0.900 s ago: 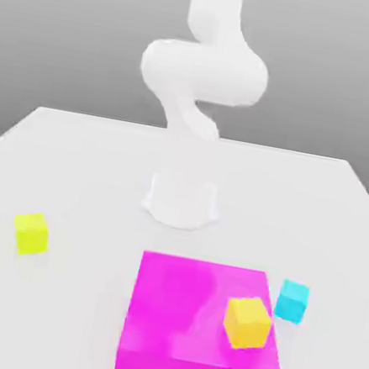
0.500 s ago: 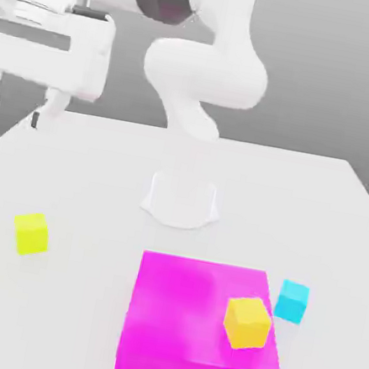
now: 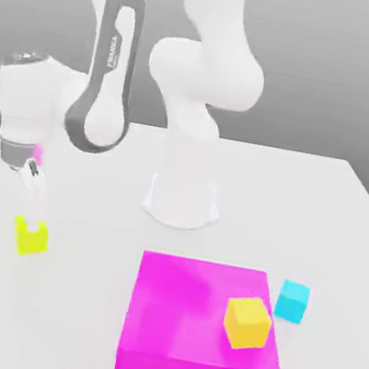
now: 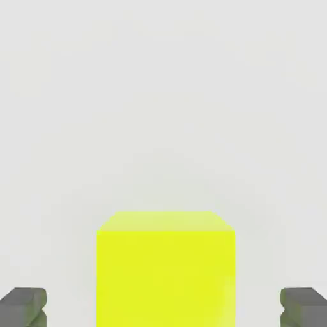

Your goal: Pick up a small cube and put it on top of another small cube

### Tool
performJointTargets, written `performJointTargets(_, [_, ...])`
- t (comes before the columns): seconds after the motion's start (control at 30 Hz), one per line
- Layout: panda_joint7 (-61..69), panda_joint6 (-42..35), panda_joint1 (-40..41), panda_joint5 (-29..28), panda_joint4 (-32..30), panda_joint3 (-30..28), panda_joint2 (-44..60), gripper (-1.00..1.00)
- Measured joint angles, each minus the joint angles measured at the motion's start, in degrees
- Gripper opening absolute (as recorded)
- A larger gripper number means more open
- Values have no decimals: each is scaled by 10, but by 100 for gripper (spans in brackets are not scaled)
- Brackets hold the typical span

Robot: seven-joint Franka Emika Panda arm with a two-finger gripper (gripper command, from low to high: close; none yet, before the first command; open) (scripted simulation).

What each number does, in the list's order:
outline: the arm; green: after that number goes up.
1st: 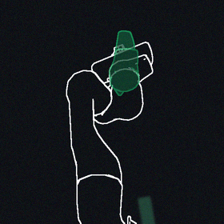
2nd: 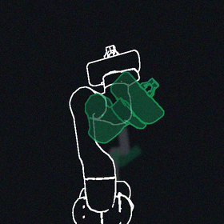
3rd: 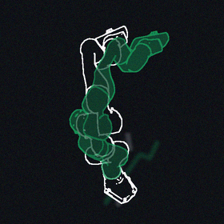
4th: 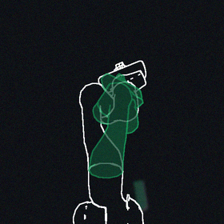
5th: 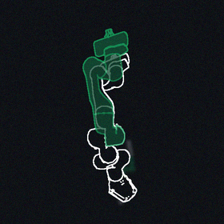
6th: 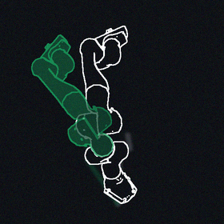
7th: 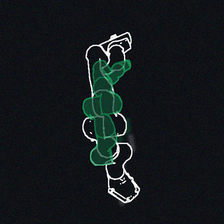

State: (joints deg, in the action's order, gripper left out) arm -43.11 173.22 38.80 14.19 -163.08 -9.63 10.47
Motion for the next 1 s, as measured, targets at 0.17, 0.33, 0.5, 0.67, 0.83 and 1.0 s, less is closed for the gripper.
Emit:
performJointTargets(0.17, [13, 29, 44, 17, 6, 47, 34, -100])
performJointTargets(0.33, [2, 18, 36, 3, 3, 36, 20, -100])
performJointTargets(0.5, [-84, -59, 12, -116, -16, -20, -78, -100])
performJointTargets(0.67, [-150, -121, 73, -162, 23, 50, -97, -100])
performJointTargets(0.83, [-230, -175, -92, -188, 112, 152, -54, -100])
performJointTargets(1.0, [-312, -237, -195, -211, 223, 225, -1, -100])
